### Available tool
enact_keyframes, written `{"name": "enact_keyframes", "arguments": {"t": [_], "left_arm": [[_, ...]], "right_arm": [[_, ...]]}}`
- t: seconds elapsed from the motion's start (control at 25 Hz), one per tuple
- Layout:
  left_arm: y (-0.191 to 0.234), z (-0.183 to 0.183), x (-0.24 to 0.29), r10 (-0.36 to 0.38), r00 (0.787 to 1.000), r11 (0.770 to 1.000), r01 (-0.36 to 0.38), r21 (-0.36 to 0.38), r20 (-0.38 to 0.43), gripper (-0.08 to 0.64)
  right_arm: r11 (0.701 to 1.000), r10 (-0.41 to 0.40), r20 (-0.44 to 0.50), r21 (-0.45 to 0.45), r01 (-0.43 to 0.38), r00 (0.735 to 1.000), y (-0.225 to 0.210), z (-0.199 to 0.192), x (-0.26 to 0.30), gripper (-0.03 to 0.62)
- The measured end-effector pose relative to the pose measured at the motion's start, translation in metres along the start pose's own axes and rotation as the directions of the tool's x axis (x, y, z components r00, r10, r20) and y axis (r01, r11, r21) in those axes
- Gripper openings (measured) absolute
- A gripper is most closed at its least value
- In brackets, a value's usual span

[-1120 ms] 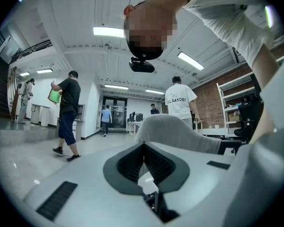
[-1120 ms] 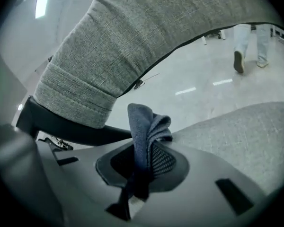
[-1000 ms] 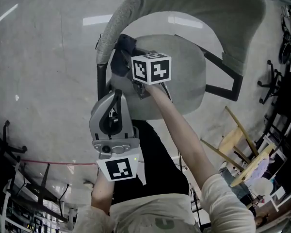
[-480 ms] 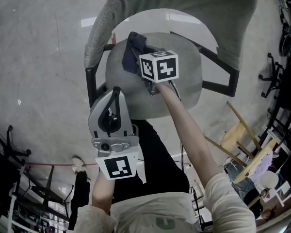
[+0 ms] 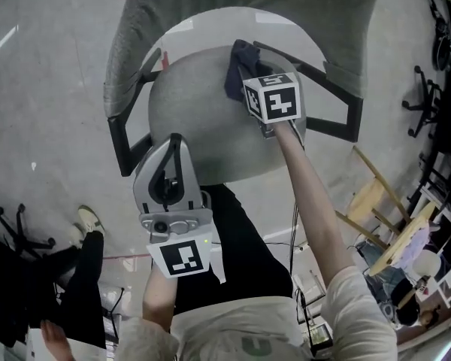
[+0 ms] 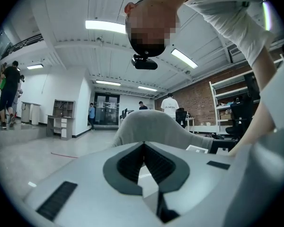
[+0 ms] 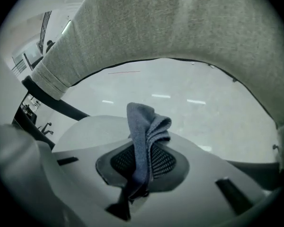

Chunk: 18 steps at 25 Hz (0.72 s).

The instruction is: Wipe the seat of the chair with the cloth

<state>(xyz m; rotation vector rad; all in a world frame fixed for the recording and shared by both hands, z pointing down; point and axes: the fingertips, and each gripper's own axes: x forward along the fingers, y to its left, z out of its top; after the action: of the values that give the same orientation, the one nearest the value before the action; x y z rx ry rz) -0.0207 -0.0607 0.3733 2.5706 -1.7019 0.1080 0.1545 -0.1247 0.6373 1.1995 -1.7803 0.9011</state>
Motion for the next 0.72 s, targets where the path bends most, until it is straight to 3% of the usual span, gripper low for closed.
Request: {"name": "enact_keyframes", "arguments": {"t": [0.36, 0.56, 0.72], "left_arm": [[-0.021, 0.0, 0.015, -0.049, 0.999, 0.998, 0.049, 0.026, -0.012, 0.015], [-0.026, 0.0, 0.015, -0.051, 0.999, 0.998, 0.051, 0.034, -0.018, 0.015], [-0.032, 0.0, 0.017, -0.062, 0.998, 0.998, 0.062, 0.028, -0.019, 0.015]], "right_arm": [[0.987, -0.156, -0.028, 0.03, 0.157, 0.987, -0.088, -0.024, -0.029, 0.058], [0.962, -0.273, -0.041, -0.035, 0.271, 0.961, -0.113, -0.03, -0.043, 0.058], [0.944, -0.33, -0.046, -0.032, 0.329, 0.943, -0.122, -0.033, -0.046, 0.058]]}}
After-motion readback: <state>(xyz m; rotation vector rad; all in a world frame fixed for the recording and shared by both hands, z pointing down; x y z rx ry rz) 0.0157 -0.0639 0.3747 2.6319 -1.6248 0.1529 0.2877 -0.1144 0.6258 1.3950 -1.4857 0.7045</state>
